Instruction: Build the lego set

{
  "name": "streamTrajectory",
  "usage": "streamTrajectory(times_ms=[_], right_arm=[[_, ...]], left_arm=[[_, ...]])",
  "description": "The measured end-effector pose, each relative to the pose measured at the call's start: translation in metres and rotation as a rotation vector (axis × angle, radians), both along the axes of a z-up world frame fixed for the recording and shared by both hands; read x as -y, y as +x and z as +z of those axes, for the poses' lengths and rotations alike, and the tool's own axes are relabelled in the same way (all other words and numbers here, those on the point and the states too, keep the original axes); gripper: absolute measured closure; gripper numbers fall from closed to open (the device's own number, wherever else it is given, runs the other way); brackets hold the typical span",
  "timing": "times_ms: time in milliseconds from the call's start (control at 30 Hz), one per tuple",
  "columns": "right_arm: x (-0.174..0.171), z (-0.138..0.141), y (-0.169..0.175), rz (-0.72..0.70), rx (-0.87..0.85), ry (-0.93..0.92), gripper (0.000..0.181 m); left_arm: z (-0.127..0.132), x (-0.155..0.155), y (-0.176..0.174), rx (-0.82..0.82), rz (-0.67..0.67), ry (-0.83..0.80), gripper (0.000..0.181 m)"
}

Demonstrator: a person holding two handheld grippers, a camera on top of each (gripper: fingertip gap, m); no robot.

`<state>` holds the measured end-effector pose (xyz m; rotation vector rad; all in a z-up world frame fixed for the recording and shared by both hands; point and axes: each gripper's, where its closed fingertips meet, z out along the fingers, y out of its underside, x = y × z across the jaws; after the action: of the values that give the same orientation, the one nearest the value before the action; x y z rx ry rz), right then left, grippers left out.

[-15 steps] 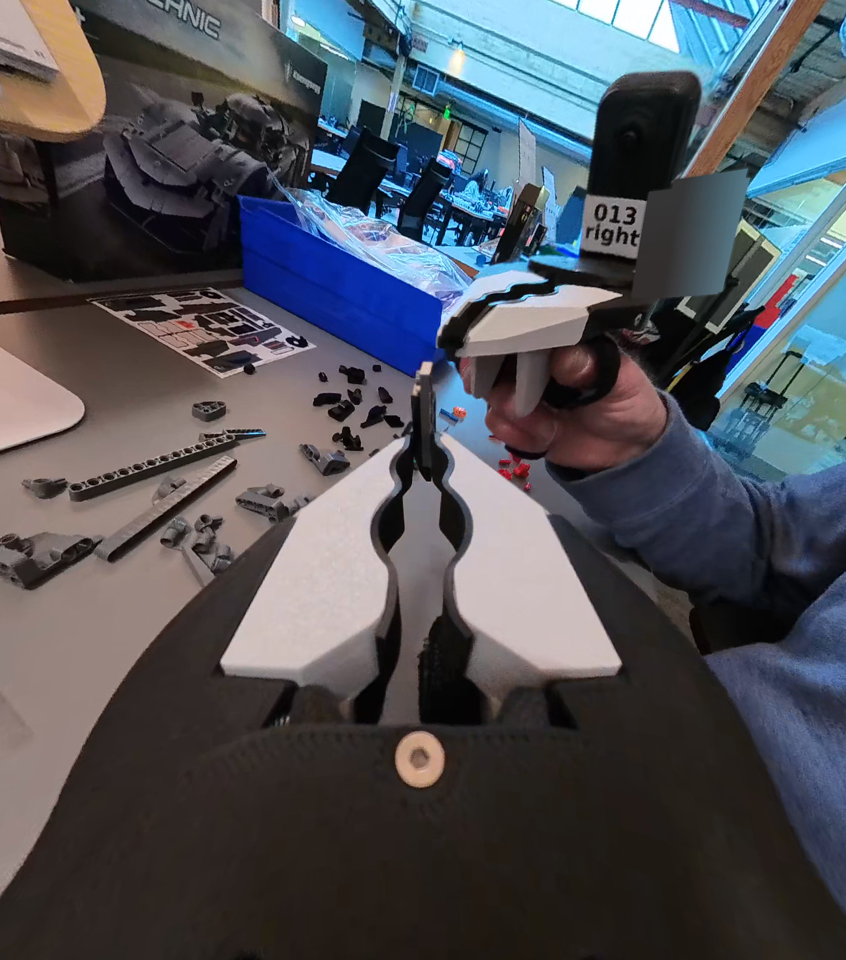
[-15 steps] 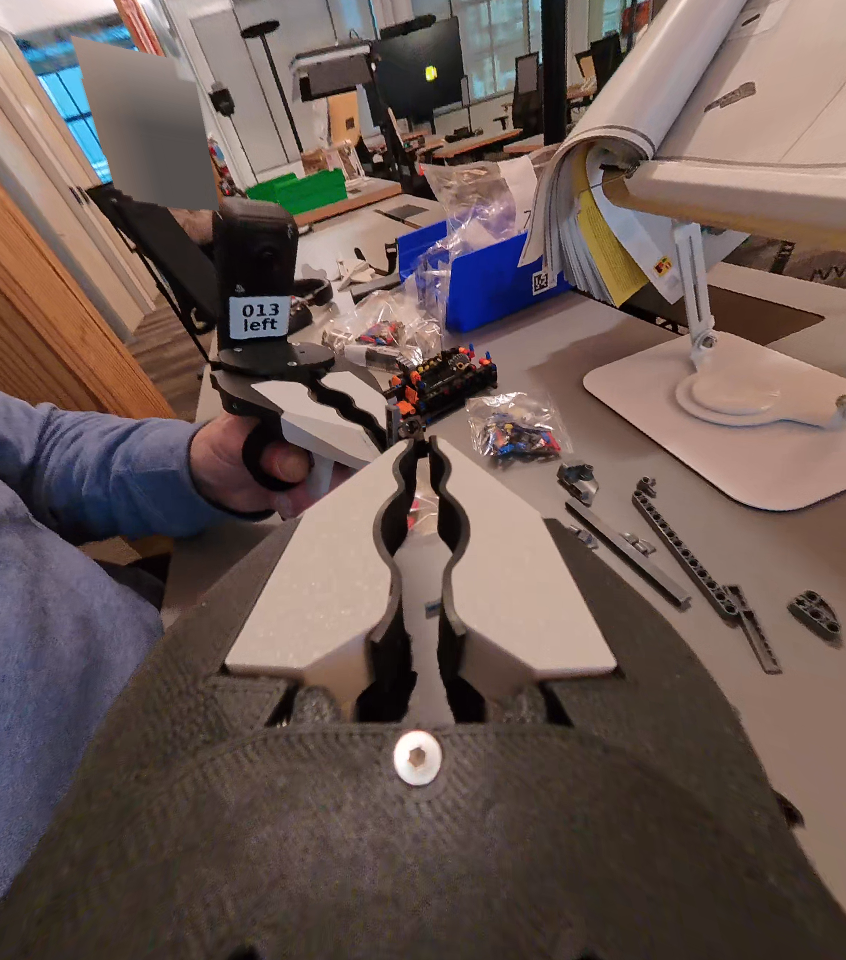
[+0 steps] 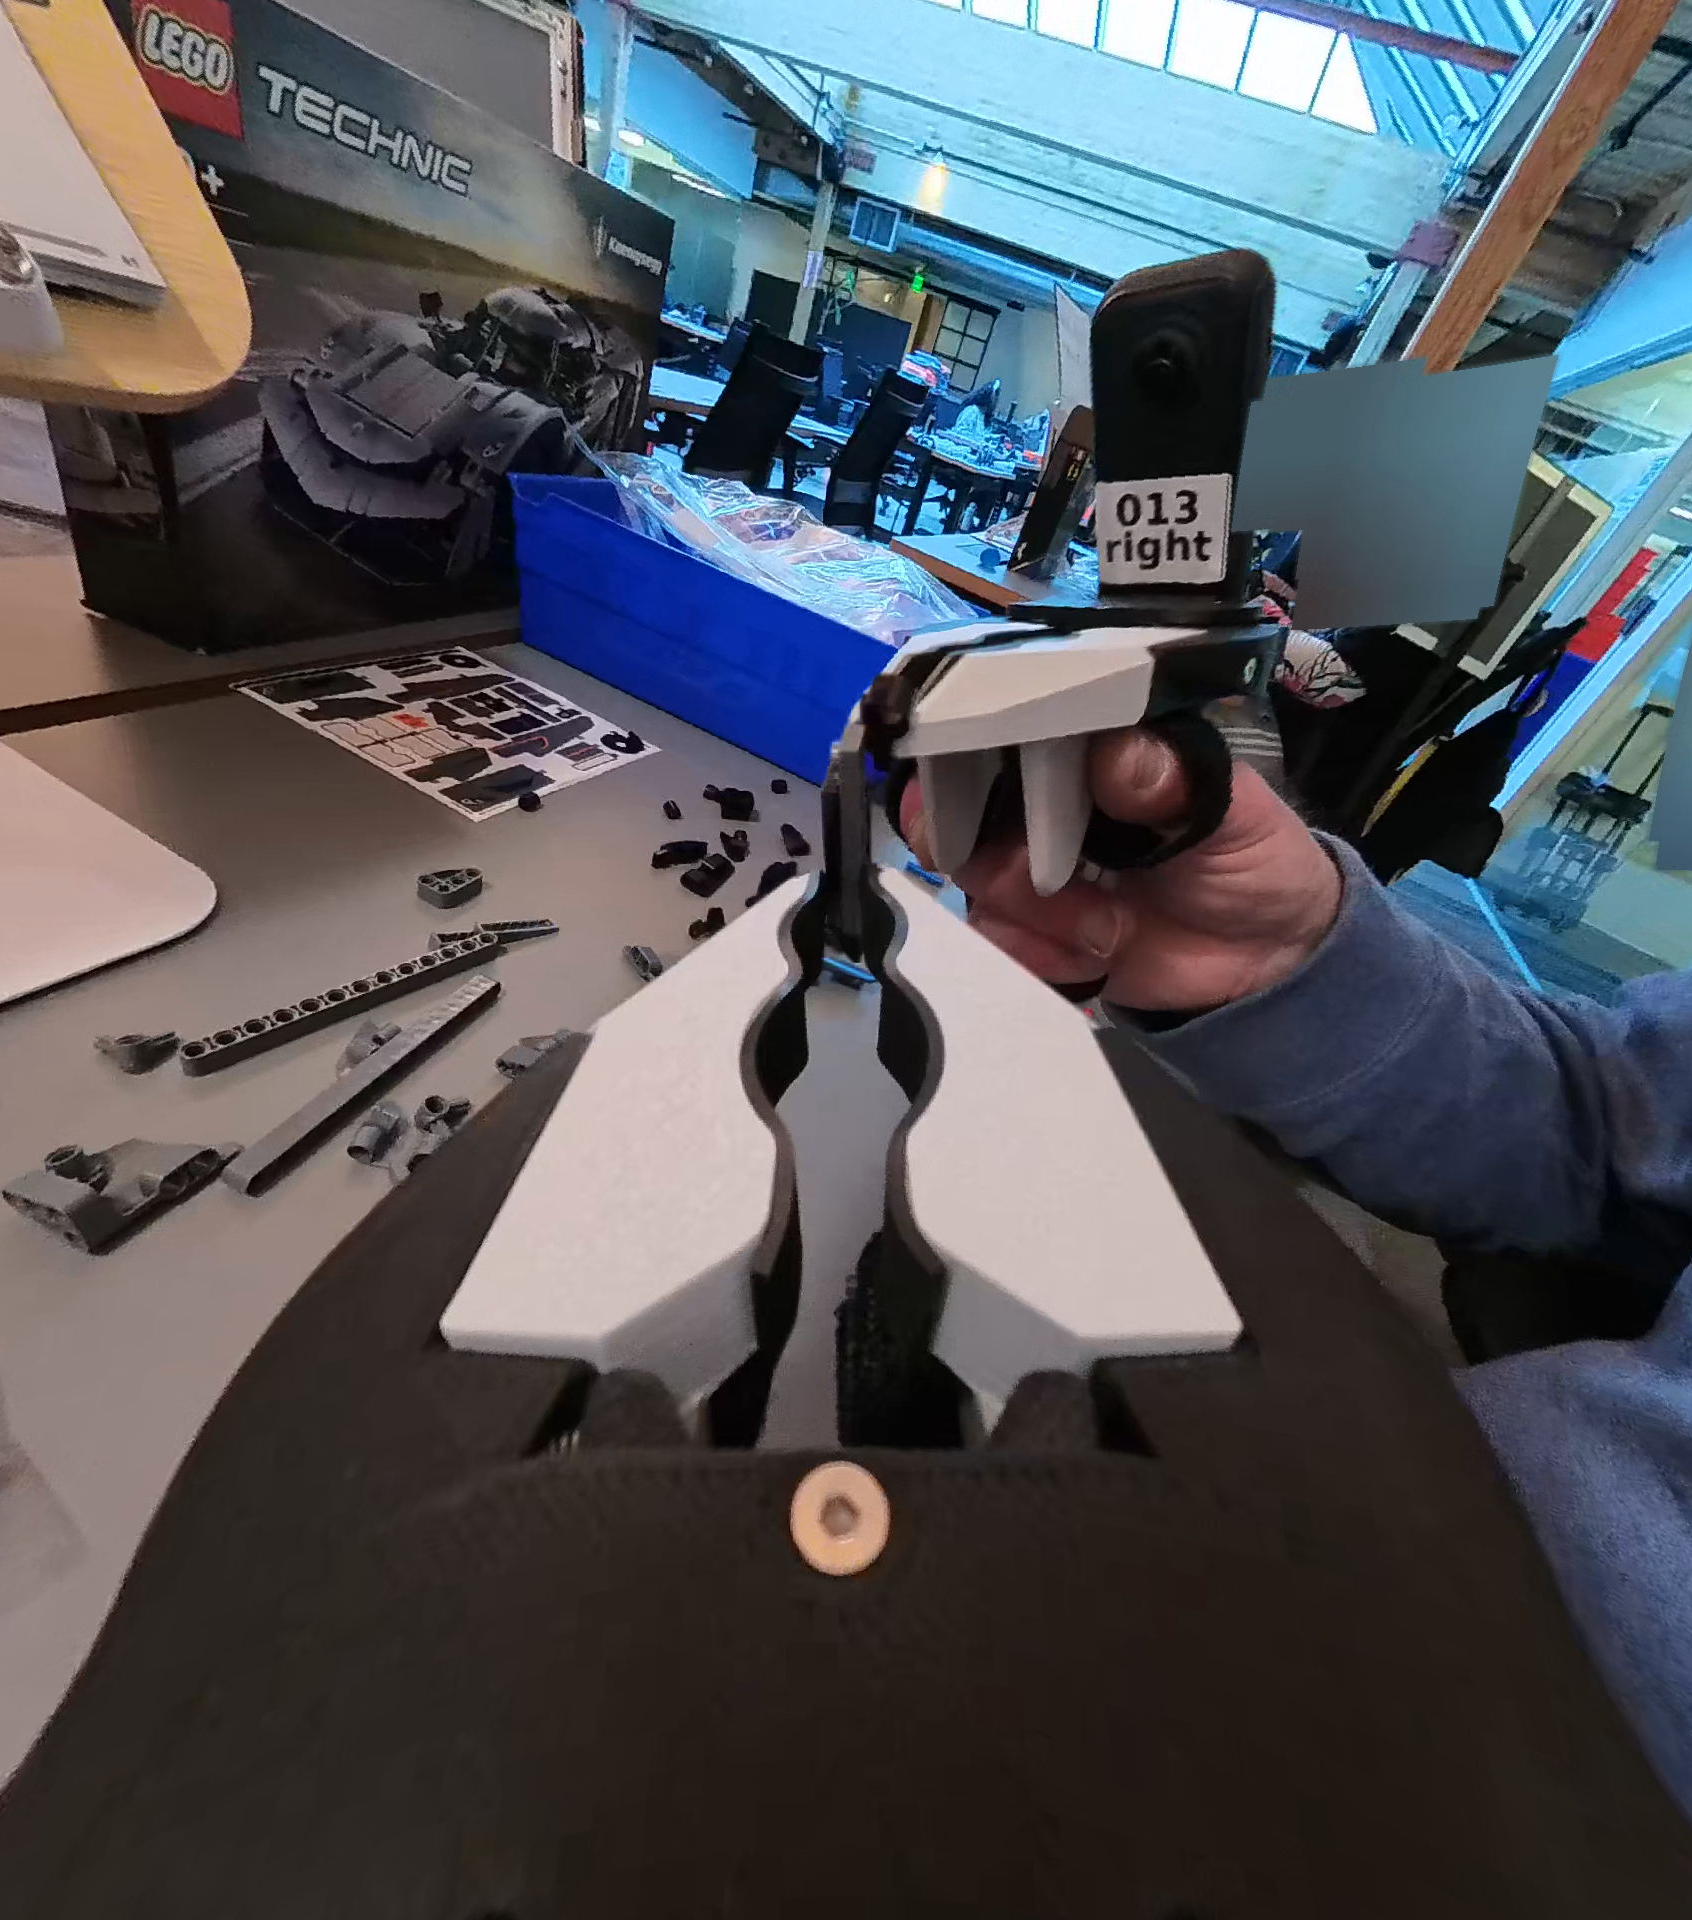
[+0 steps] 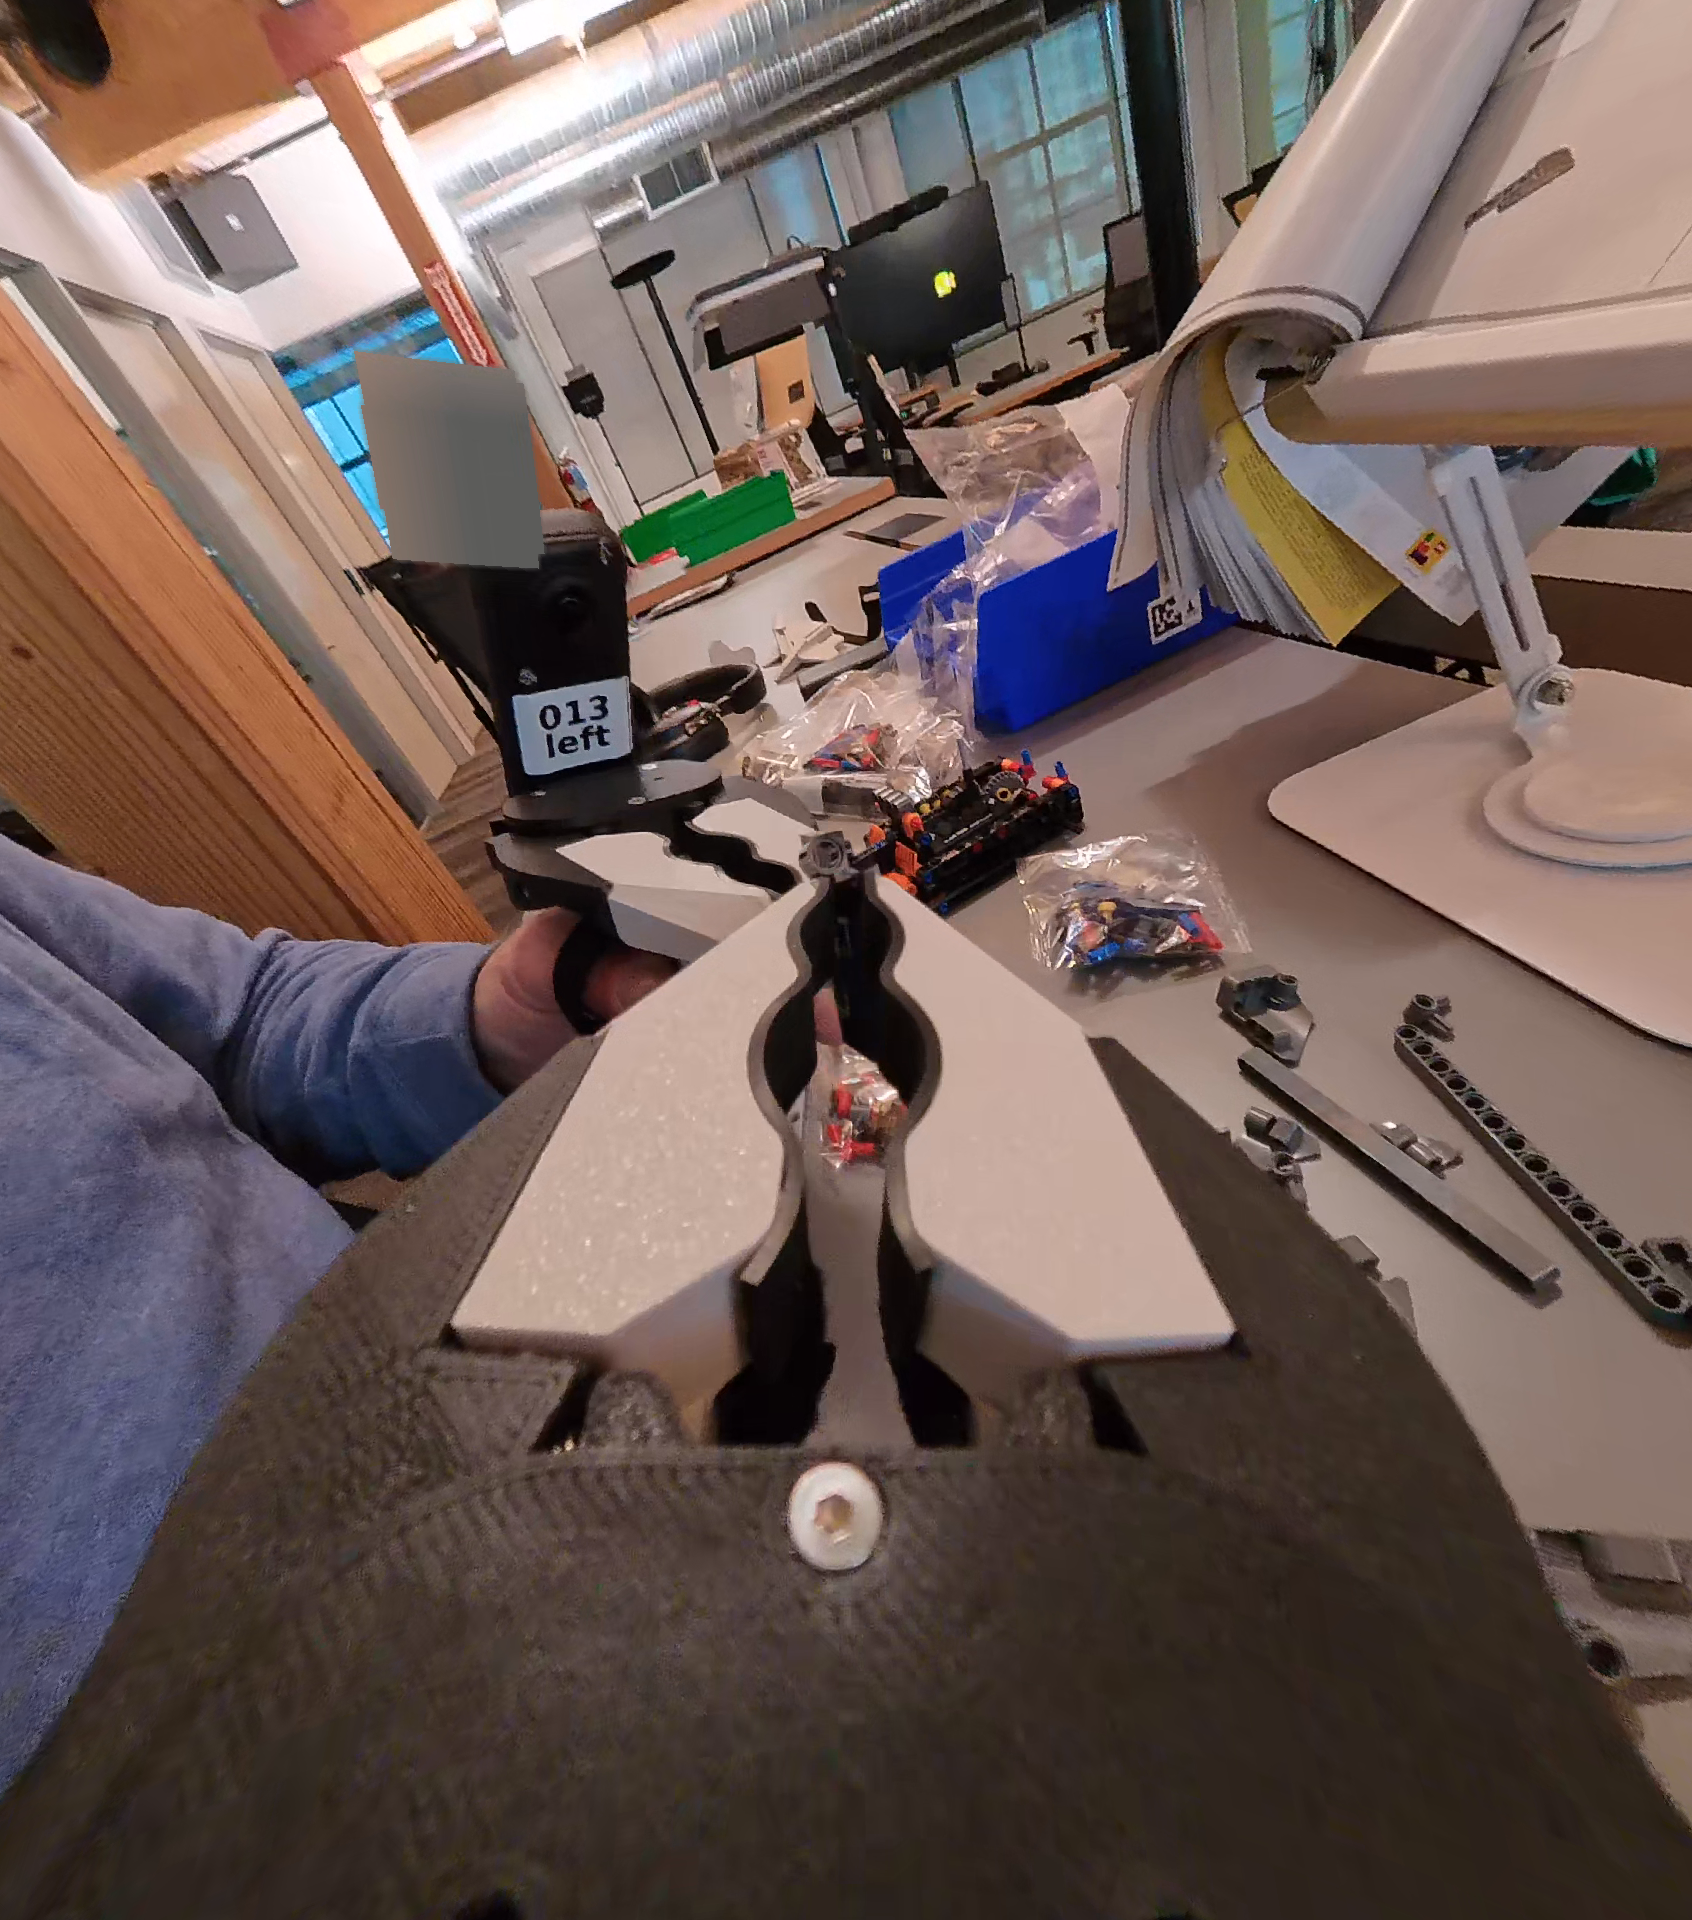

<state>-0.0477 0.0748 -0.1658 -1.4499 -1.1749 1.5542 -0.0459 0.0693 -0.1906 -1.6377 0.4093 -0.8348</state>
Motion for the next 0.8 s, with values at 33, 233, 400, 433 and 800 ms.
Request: streamTrajectory(times_ms=[33, 233, 400, 433, 800], right_arm=[[0.000, 0.001, 0.000, 0.003, -0.006, -0.005, 0.181], [0.004, -0.001, 0.000, 0.032, -0.001, -0.032, 0.181], [0.004, 0.000, 0.001, 0.043, -0.020, -0.067, 0.181], [0.004, 0.000, 0.001, 0.046, -0.026, -0.074, 0.181], [0.003, 0.003, 0.002, 0.048, -0.066, -0.112, 0.181]], left_arm=[[0.001, 0.000, 0.000, -0.005, 0.000, 0.003, 0.177], [0.001, -0.001, 0.002, -0.046, 0.014, 0.033, 0.178], [0.004, 0.001, 0.005, -0.086, 0.012, 0.077, 0.177], [0.005, 0.001, 0.006, -0.097, 0.010, 0.088, 0.177], [0.009, 0.001, 0.012, -0.057, -0.020, 0.098, 0.173]])
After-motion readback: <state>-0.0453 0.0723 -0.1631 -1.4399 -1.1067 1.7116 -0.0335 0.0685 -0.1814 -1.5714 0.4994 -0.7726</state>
